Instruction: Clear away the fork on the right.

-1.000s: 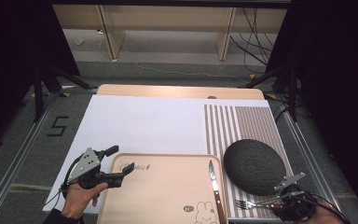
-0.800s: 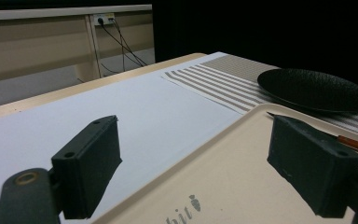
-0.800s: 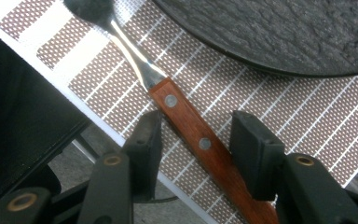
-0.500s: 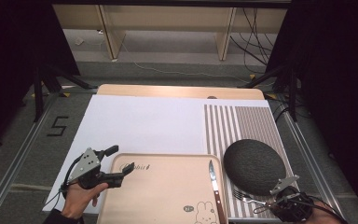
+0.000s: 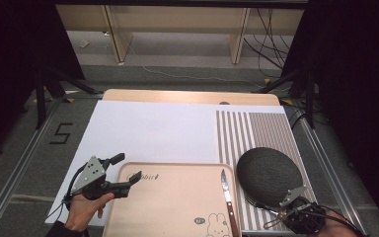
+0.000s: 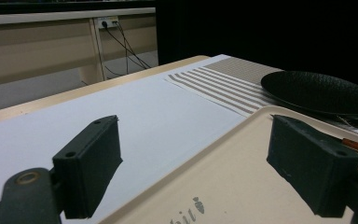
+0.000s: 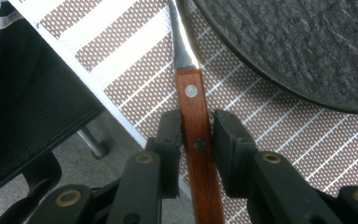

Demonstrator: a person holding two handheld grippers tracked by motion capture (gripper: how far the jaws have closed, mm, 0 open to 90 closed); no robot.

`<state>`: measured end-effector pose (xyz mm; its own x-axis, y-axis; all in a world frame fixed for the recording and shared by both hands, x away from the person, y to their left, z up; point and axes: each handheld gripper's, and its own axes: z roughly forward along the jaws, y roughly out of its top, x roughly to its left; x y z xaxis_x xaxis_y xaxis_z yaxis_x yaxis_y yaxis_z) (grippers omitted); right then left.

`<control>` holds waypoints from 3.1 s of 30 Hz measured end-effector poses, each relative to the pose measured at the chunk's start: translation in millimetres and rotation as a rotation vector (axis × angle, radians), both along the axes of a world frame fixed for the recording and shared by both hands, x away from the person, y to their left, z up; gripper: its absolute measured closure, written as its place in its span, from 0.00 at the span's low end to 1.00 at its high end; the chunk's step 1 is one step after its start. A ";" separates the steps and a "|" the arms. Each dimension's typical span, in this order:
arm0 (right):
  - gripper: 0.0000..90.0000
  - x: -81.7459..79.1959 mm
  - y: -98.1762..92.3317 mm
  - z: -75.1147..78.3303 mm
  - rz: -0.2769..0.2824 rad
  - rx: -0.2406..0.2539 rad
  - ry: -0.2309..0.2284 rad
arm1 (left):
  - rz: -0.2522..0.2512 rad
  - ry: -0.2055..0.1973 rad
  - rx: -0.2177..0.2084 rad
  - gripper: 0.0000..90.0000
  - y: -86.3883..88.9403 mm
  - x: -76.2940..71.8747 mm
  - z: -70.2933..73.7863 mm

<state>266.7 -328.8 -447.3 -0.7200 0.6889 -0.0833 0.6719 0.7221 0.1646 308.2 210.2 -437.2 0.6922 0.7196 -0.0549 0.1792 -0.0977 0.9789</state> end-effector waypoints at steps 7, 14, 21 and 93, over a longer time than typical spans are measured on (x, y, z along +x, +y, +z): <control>0.84 -2.0 4.6 0.3 0.050 -0.028 -0.005 | 0.001 0.001 0.012 0.18 0.0 -0.6 0.5; 0.85 -5.0 12.0 1.0 0.084 -0.053 -0.014 | 0.000 0.004 0.009 0.18 0.1 -0.4 0.4; 0.86 -6.5 13.0 2.6 0.095 -0.035 -0.011 | -0.001 0.001 0.011 0.18 0.1 -0.3 0.4; 0.86 21.0 98.8 23.5 -0.075 0.591 -0.101 | 0.012 0.007 0.013 0.18 1.4 0.1 0.6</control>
<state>287.8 -230.0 -423.8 -0.6763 0.6880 0.2632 0.6773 0.4404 0.5893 308.3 211.5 -436.6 0.6831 0.7286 -0.0505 0.1874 -0.1081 0.9763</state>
